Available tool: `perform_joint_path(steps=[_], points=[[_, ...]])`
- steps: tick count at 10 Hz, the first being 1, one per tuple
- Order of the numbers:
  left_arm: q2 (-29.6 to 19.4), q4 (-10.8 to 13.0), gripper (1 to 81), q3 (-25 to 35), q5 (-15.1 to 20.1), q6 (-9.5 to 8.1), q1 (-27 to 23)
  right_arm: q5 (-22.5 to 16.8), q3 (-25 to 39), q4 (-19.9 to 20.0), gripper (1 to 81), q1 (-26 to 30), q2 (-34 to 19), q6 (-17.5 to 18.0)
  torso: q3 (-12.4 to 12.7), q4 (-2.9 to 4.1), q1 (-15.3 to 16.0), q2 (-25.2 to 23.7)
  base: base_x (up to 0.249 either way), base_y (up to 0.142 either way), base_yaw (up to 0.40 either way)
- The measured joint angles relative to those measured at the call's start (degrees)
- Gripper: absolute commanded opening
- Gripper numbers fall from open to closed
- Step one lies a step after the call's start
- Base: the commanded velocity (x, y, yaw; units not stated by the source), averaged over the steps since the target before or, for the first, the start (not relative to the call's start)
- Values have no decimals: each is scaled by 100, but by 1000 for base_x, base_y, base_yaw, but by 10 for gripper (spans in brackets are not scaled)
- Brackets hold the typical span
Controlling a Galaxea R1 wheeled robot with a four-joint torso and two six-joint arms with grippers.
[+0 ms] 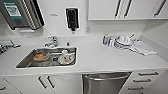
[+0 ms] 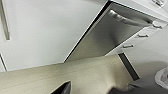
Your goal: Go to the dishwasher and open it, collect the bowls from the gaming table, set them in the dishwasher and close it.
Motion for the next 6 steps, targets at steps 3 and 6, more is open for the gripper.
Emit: perform_joint_path(steps=[3,6], points=[[-27,-166,811,27,653,-2,-922,-137,-11,37,811,124,68,49,-2,0,0,0,0,0,0],[-5,-321,811,-13,1271,-5,-1191,-445,-9,85,811,879,96,378,-5,0,2,0,0,0,0]])
